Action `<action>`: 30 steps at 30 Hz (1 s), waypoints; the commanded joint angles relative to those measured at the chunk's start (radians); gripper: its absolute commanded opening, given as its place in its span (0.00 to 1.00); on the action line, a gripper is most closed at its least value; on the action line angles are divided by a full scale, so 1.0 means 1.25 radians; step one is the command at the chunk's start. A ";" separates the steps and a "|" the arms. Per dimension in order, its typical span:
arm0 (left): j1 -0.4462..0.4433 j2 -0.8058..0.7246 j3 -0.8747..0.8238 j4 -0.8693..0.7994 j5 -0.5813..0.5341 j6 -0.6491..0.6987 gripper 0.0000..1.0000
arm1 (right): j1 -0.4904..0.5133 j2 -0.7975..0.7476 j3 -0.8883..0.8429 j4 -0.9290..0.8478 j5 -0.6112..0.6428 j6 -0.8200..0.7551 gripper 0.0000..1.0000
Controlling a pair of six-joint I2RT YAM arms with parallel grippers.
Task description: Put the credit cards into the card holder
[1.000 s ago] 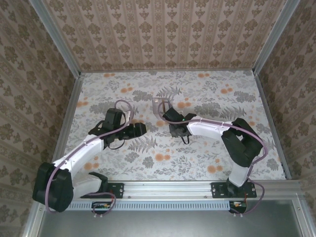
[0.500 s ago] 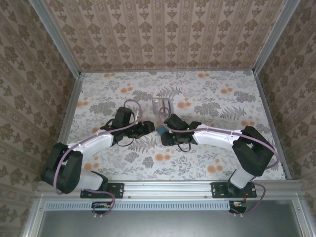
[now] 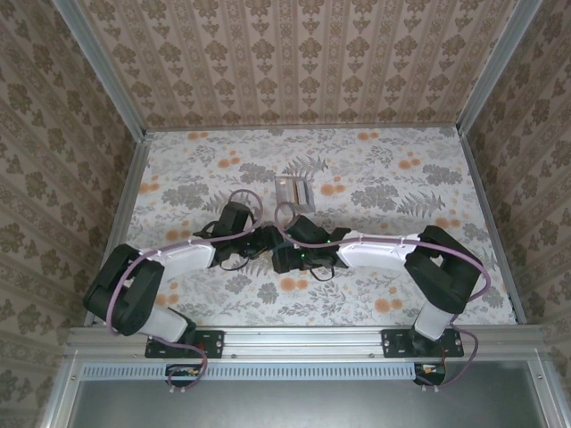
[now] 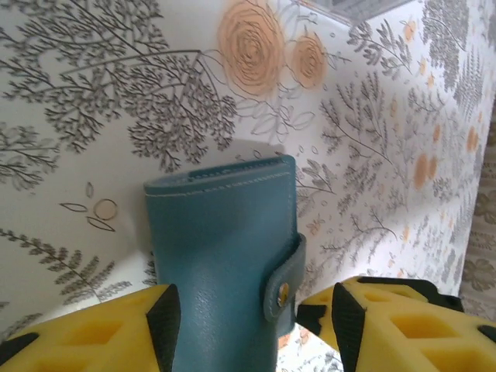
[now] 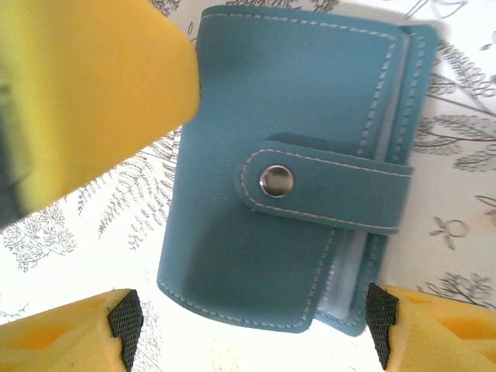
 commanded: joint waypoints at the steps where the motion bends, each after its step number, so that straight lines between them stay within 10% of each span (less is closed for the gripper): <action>1: 0.001 0.002 -0.009 -0.042 -0.036 0.007 0.57 | -0.024 -0.057 -0.016 -0.050 0.012 -0.029 0.78; 12: 0.015 0.029 -0.055 -0.033 0.074 0.066 0.56 | -0.073 0.034 0.028 -0.048 -0.066 -0.024 0.68; 26: 0.006 0.055 -0.095 0.190 0.159 0.017 0.19 | -0.081 0.119 0.023 0.080 -0.220 0.020 0.34; 30: 0.007 -0.004 -0.068 0.099 0.150 0.055 0.02 | -0.082 0.091 0.006 0.103 -0.220 0.028 0.40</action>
